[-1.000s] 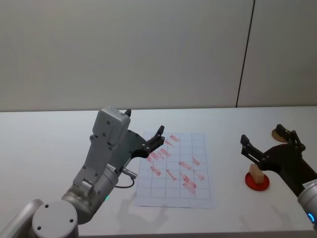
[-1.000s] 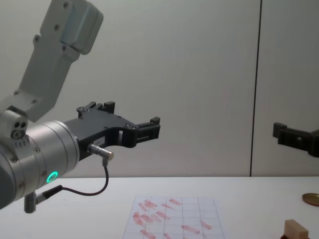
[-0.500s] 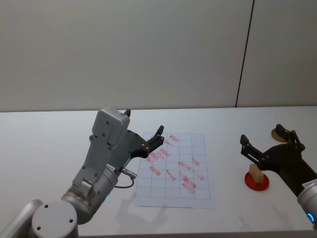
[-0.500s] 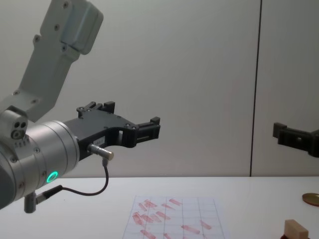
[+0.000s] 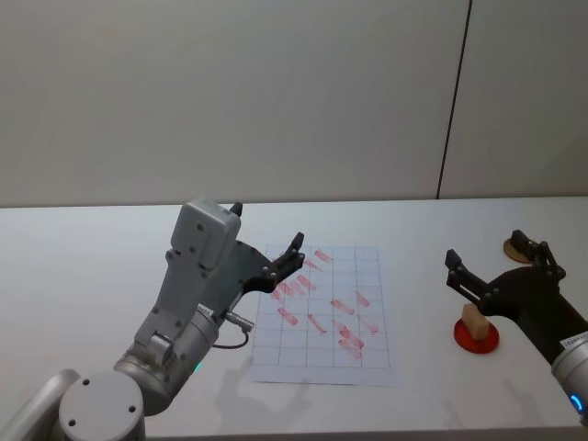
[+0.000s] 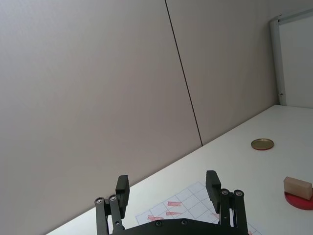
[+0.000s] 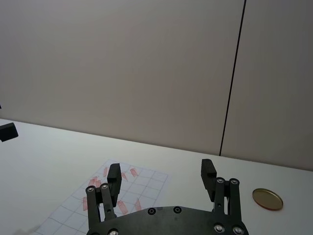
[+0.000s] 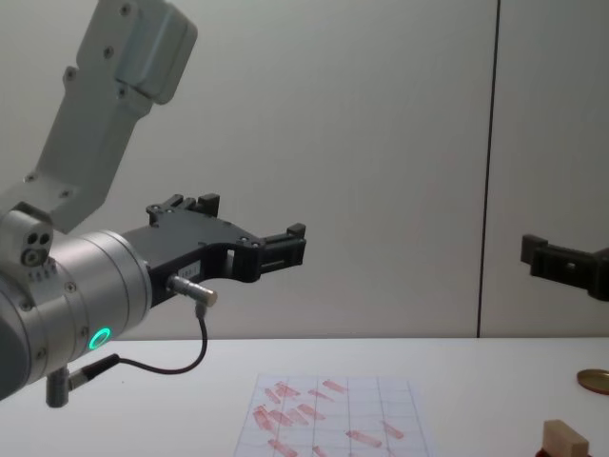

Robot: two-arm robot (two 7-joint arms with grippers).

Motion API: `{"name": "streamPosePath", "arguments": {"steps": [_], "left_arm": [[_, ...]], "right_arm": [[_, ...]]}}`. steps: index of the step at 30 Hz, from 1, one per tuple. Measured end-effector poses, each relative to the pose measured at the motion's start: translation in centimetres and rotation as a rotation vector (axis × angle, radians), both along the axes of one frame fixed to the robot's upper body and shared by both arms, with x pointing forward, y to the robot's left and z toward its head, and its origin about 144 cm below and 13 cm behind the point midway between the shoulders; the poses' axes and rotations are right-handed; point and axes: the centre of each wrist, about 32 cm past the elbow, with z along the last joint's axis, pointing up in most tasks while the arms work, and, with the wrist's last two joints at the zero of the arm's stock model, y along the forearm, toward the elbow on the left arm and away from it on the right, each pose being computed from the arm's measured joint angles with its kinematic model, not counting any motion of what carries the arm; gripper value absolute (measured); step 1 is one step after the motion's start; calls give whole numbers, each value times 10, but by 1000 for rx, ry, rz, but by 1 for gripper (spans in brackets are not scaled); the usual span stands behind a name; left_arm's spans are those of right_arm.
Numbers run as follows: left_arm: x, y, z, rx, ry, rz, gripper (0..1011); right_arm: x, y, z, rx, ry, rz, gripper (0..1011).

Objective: Use the one hand to pick up the stamp and affix it onto the A4 paper.

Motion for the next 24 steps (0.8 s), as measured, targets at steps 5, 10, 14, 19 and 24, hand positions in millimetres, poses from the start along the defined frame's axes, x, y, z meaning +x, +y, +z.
{"name": "streamPosePath", "arguments": {"steps": [5, 10, 14, 19, 24], "left_arm": [[0, 0, 0, 0, 0, 0, 993], [0, 0, 0, 0, 0, 0, 993], [0, 0, 0, 0, 0, 0, 993], [0, 0, 0, 0, 0, 0, 993], [0, 0, 0, 0, 0, 0, 993]], "right_arm": [[0, 3, 1, -3, 6, -9, 1001], [0, 8, 3, -9, 23, -29, 1001], [1, 13, 5, -15, 41, -50, 1000], [4, 16, 5, -29, 73, -83, 1001], [10, 18, 4, -47, 104, -111, 1001]]}}
